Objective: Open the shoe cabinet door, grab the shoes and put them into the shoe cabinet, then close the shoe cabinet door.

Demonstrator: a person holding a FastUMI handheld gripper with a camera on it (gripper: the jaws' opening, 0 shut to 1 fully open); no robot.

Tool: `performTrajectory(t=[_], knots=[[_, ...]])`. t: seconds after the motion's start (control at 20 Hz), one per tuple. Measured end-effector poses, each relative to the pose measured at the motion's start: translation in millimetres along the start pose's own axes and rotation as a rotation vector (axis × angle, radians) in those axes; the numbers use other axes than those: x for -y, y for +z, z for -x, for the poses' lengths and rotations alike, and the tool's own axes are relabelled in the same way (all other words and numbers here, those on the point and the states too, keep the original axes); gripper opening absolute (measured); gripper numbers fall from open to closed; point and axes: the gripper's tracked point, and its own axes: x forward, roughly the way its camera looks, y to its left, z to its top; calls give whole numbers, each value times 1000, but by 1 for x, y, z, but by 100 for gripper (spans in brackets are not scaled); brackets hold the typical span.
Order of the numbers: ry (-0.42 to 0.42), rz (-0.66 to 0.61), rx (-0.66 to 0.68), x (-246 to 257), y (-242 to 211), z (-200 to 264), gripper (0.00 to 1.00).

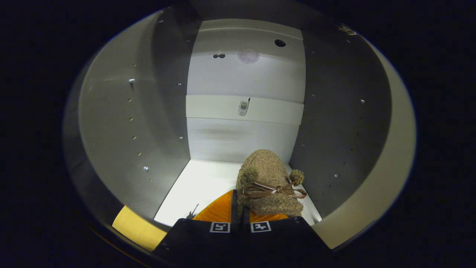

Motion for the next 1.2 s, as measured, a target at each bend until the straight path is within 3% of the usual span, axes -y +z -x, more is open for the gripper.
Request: performTrajectory(t=[0.3, 0.6, 1.2], knots=[[13, -14, -49, -4, 7, -72, 5], [28, -8, -111, -9, -19, -111, 5], [22, 28, -176, -17, -46, -126, 7]])
